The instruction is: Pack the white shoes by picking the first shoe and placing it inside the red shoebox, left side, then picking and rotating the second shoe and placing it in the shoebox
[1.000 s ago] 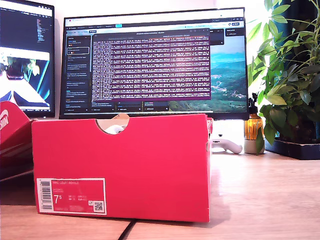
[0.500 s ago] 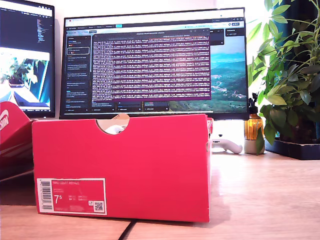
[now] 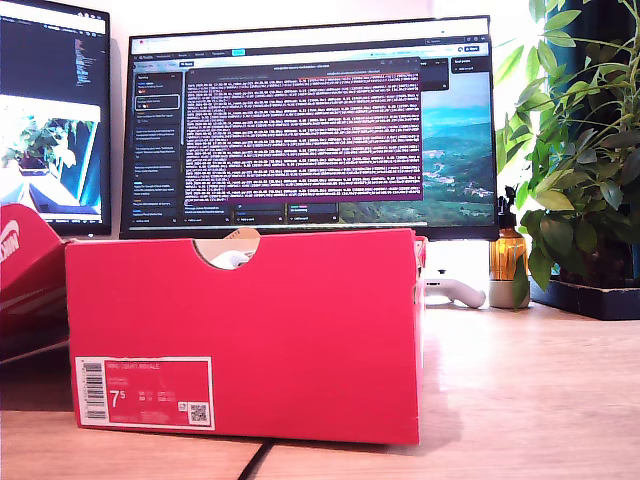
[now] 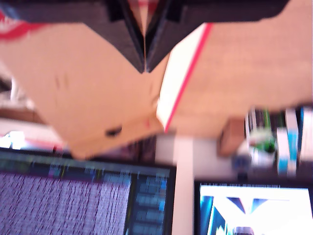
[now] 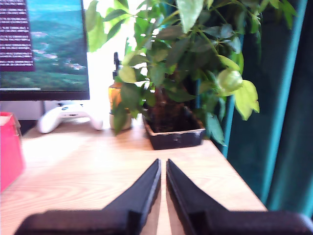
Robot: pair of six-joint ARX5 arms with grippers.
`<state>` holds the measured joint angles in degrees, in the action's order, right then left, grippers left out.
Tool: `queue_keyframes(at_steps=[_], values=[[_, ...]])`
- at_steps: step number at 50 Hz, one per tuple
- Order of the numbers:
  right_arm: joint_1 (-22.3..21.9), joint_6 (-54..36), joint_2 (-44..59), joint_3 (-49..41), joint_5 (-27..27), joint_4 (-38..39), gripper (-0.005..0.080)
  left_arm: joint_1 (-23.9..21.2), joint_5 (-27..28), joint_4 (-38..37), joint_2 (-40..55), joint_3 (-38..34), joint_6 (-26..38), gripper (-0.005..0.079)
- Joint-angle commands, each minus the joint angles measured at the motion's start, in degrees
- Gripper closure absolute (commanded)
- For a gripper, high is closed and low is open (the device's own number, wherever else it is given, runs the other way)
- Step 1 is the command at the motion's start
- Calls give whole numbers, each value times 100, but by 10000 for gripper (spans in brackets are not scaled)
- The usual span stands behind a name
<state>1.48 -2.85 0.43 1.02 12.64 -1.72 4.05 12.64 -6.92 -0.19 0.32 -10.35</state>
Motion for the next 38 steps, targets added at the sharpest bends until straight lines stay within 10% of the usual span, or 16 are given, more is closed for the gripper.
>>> queue_keyframes(at_steps=[1,38], values=[[-42,7,-37,-74,52,-55,754,-44,-109,-157,-50,-170,-85,753],[-48,282,-33,-55,424,-807,753,-44,-411,-778,-48,-57,-317,754]])
